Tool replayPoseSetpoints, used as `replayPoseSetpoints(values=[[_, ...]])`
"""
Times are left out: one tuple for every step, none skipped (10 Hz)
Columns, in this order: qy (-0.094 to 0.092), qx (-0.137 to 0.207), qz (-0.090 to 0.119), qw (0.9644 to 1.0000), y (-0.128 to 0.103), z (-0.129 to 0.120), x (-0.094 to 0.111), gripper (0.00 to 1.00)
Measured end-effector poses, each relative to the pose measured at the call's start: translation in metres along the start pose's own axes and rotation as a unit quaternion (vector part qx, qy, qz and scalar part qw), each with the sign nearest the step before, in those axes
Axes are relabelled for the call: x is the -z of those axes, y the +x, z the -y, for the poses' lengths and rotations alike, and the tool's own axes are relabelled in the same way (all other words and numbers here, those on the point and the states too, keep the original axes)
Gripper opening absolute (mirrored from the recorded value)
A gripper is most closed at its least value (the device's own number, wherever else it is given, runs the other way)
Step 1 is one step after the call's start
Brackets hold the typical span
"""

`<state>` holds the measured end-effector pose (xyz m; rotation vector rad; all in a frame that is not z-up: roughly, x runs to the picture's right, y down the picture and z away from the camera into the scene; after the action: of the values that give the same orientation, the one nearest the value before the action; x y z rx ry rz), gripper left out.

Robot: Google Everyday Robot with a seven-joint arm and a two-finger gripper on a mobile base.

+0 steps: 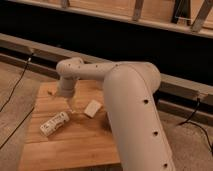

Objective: Stand the bottle upright

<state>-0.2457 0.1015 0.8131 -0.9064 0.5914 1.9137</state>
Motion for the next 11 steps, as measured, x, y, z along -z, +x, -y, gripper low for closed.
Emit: replayPoseSetpoints(values=[[0.004, 0.032, -0.001, 0.9995, 0.015, 0.0, -0.009, 0.78], [0.009, 0.045, 0.001, 0.9989, 0.021, 0.0, -0.014, 0.78], [0.016, 0.055, 0.003, 0.9984, 0.025, 0.0, -0.018, 0.78], [0.027, 0.068, 0.01, 0.9973, 0.03, 0.001, -0.022, 0.78], [0.034, 0.073, 0.015, 0.9967, 0.033, 0.0, -0.024, 0.78], [0.043, 0.077, 0.02, 0.9959, 0.036, -0.002, -0.027, 0.78], [0.049, 0.078, 0.022, 0.9955, 0.04, -0.005, -0.03, 0.78], [0.057, 0.075, 0.023, 0.9953, 0.045, -0.009, -0.037, 0.78], [0.063, 0.071, 0.022, 0.9953, 0.047, -0.009, -0.04, 0.78], [0.066, 0.065, 0.02, 0.9955, 0.049, -0.01, -0.045, 0.78], [0.068, 0.061, 0.019, 0.9956, 0.05, -0.01, -0.048, 0.78]])
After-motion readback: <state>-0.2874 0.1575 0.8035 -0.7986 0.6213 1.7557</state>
